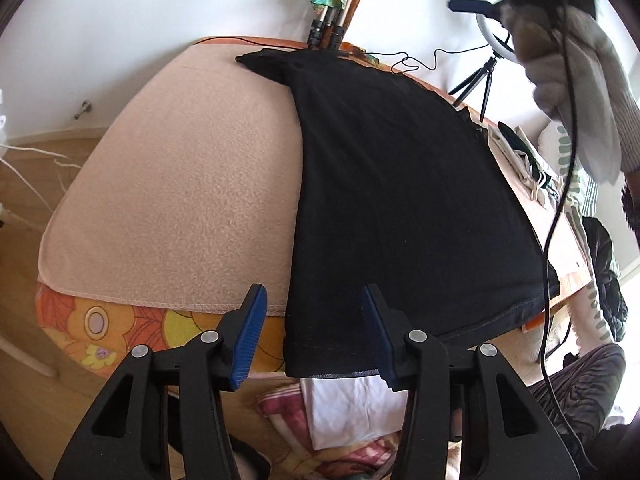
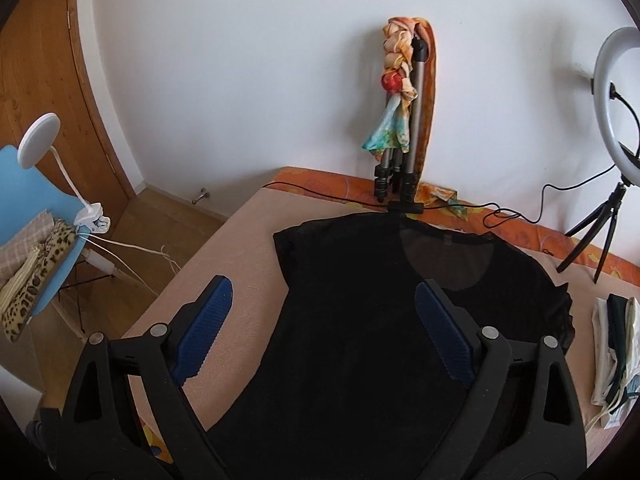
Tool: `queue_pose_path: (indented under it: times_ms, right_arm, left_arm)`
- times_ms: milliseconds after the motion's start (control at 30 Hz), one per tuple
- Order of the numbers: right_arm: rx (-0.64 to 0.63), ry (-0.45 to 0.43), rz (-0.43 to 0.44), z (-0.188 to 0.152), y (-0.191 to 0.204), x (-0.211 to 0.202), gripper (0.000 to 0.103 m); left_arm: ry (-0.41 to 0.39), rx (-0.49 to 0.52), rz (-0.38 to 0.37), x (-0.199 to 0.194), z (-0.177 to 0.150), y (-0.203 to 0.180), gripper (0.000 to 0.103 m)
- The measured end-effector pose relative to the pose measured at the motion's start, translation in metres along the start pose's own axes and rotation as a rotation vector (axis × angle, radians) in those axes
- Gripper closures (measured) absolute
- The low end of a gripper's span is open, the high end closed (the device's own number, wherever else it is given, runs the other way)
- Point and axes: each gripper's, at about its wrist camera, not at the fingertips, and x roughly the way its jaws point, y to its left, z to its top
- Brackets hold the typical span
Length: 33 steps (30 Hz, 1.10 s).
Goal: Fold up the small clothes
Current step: 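Grasp the shirt shoulder with the right tool while the left tool grasps the hem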
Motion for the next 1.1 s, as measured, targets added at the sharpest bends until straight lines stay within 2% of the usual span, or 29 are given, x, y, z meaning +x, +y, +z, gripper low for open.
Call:
queue_pose_path:
  times_ms: [133, 267, 533, 600, 800, 833, 900, 1100]
  right_arm:
    - [-0.007, 0.059, 0.004, 0.019, 0.014, 0.05, 0.009]
    - [-0.009, 0.131, 0.011, 0.03, 0.028, 0.106, 0.016]
    - [-0.031, 0.25, 0.014, 0.036, 0.053, 0.21, 0.025]
    - [-0.036, 0.278, 0.007, 0.034, 0.056, 0.23, 0.029]
    - [-0.065, 0.323, -0.037, 0.028, 0.064, 0.272, 0.029]
    - [-0.073, 0.33, -0.046, 0.027, 0.065, 0.278, 0.029]
    - [-0.098, 0.343, -0.07, 0.023, 0.067, 0.287, 0.03]
    - [-0.134, 0.378, -0.111, 0.018, 0.067, 0.306, 0.042]
  left_arm:
    - [0.018, -0.007, 0.007, 0.006, -0.003, 0.006, 0.062]
    - [0.039, -0.041, 0.004, 0.012, -0.003, 0.016, 0.064]
    - [0.069, -0.055, -0.018, 0.019, -0.004, 0.019, 0.064]
    - [0.067, -0.045, -0.014, 0.019, -0.004, 0.02, 0.064]
    - [0.062, -0.027, -0.012, 0.02, -0.004, 0.016, 0.065]
    - [0.06, -0.02, -0.008, 0.02, -0.004, 0.016, 0.068]
    - [0.062, -0.016, -0.009, 0.02, -0.004, 0.015, 0.086]
    - [0.072, 0.003, -0.038, 0.024, -0.005, 0.01, 0.098]
